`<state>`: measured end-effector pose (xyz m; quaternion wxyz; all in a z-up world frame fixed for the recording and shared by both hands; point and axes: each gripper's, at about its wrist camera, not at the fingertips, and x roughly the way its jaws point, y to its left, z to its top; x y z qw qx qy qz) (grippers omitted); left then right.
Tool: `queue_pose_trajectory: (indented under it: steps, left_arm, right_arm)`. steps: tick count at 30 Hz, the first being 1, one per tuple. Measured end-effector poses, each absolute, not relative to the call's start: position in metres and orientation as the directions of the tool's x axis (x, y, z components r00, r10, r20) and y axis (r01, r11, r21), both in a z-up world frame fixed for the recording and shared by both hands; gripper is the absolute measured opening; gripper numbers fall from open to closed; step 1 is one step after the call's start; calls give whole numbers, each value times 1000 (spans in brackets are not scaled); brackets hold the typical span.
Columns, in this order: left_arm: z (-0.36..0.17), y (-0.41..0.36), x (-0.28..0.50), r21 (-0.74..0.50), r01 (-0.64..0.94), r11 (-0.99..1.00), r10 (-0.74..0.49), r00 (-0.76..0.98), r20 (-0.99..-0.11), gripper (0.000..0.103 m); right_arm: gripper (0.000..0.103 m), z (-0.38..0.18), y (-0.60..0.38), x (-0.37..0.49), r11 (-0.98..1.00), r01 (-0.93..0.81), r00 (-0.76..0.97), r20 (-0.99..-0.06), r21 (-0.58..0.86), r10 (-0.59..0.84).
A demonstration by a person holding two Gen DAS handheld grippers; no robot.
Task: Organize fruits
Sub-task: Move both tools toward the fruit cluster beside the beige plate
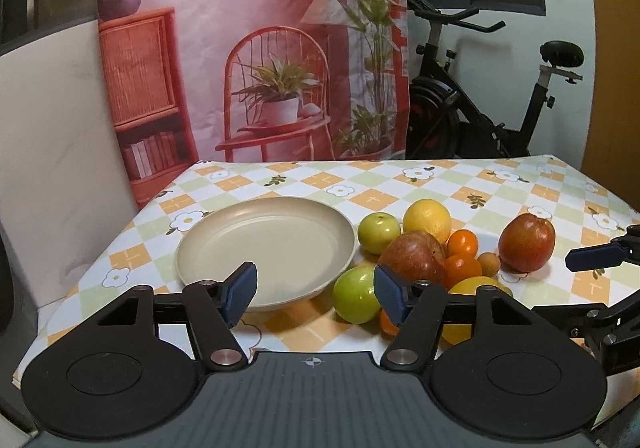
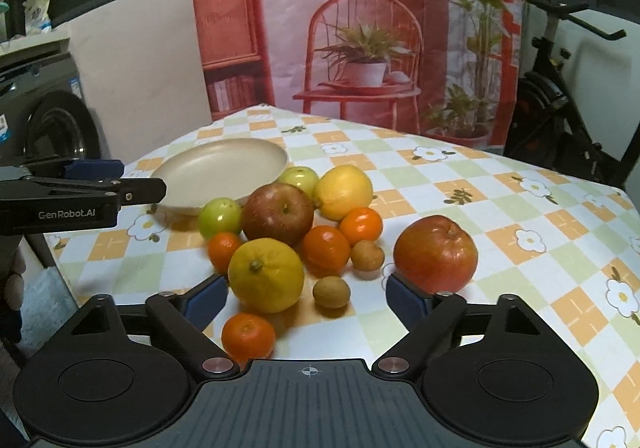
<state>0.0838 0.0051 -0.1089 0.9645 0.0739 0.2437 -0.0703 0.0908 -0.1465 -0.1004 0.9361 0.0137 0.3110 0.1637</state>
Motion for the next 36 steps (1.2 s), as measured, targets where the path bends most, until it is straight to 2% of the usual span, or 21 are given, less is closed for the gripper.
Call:
queue_pose_trajectory:
  steps: [7,11,17,23,33,36]
  left_arm:
    - [-112,9,85,54,189,981,-138,861,-490,68]
    - [-117,6,86,51,225,973,-168,844,-509,57]
    - [-123,4,87,30,257,966,-204,827,-523,50]
    - [-128,5,88,8,263,965,-217,814,-538,49]
    - [-130,3,89,3,270,963,-224,805,-549,49]
    - [-131,2,89,0,277,961,-231,800,-553,49]
  right_arm:
    - [69,-105,-140,90,929,-348,726,-592,124,350]
    - [61,-108,-136,89,917,-378,704,-602,131,376]
    - [46,-115,-136,93,896,-404,660,-621,183,424]
    - [42,-125,-132,98,884,-415,625,-639,215,449]
    - [41,-136,-126,101,881,-425,614,-648,210,451]
    - [36,-139,-125,103,878,-428,607,-651,214,455]
